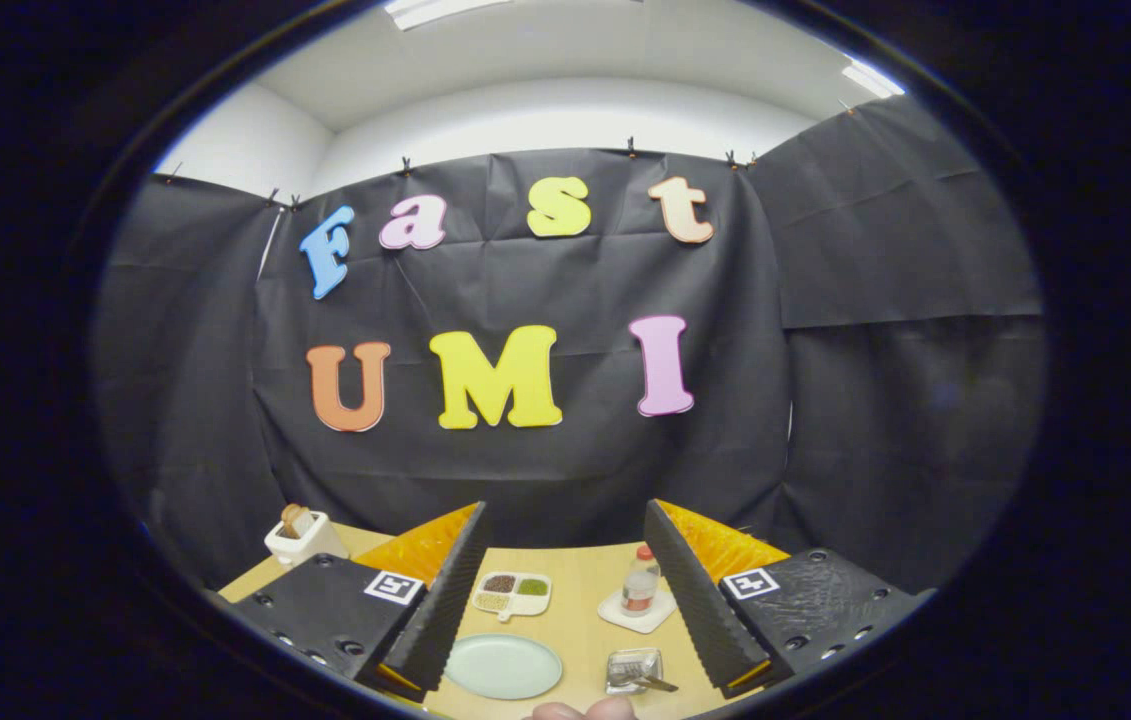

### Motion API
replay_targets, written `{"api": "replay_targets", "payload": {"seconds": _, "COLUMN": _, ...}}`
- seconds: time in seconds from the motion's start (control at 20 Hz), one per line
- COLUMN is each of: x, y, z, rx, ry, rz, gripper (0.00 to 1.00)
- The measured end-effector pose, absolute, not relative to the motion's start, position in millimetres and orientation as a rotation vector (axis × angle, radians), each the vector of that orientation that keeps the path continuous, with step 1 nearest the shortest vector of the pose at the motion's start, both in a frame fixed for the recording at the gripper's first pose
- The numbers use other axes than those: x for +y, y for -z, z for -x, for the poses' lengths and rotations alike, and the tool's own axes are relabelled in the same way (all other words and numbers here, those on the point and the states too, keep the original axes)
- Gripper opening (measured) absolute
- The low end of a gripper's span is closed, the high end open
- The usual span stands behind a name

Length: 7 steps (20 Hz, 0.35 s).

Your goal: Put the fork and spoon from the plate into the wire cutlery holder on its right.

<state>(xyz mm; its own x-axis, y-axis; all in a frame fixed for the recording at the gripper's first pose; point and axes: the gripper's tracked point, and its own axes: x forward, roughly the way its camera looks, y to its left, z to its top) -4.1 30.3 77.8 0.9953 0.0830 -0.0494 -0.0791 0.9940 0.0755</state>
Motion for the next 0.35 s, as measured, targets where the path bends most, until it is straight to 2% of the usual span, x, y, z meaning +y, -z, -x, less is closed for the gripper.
{"api": "replay_targets", "payload": {"seconds": 0.35, "x": 49, "y": -86, "z": 2, "rx": 0.045, "ry": -0.078, "rz": -0.093, "gripper": 0.93}}
